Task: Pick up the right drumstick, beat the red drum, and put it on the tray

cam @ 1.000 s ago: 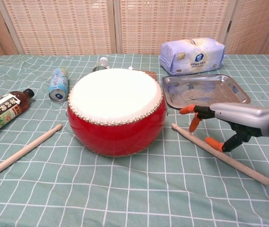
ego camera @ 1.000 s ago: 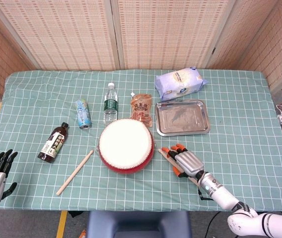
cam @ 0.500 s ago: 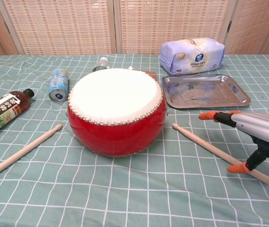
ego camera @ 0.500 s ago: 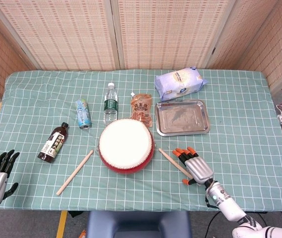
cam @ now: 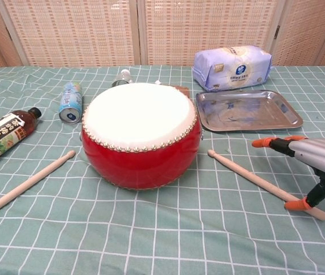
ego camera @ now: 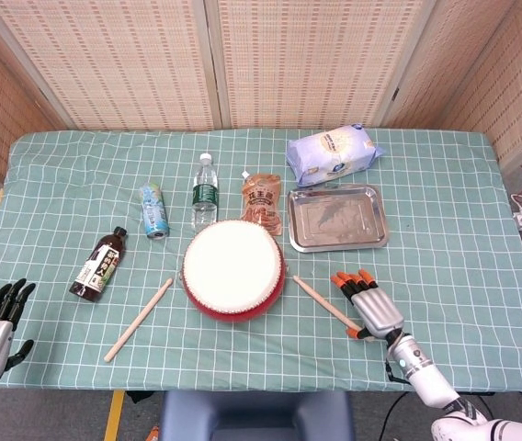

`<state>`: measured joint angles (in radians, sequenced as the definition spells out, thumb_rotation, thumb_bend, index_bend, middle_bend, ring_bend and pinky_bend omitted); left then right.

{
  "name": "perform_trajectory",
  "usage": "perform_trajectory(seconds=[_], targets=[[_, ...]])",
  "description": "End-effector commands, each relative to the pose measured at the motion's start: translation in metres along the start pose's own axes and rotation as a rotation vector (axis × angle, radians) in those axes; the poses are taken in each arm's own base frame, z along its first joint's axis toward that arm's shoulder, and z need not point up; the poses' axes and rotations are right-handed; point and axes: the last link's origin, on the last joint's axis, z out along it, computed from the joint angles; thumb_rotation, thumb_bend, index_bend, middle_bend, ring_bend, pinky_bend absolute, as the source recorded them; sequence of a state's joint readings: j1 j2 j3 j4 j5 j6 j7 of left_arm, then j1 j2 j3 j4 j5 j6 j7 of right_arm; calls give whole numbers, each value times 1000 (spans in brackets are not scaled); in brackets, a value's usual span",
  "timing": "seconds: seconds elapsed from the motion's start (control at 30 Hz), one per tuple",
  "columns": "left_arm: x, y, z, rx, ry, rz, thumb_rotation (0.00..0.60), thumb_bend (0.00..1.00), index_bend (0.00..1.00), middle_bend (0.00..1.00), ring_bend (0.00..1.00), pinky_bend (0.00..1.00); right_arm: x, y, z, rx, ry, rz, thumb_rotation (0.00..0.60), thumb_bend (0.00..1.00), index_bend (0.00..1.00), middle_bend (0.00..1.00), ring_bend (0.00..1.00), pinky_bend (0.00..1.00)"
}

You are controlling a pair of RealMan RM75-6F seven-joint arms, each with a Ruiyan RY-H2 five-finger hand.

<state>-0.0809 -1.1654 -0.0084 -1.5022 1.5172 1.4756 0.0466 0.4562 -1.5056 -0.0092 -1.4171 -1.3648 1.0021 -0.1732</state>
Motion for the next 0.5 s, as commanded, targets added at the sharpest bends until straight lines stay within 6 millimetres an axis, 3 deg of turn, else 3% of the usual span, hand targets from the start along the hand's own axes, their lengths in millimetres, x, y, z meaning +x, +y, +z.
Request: perform_trajectory(seconds=[0.03,0.5], targets=[[0,-1,0,1,1,0,600,225,38,4,0,33,4,7,2,-28,12,-4,600,163,0,16,0,0],[-4,-4,0,11,-3,-5,600,224,38,4,0,33,24,44,19,-163,37,-38,600,167,0,16,0,0]])
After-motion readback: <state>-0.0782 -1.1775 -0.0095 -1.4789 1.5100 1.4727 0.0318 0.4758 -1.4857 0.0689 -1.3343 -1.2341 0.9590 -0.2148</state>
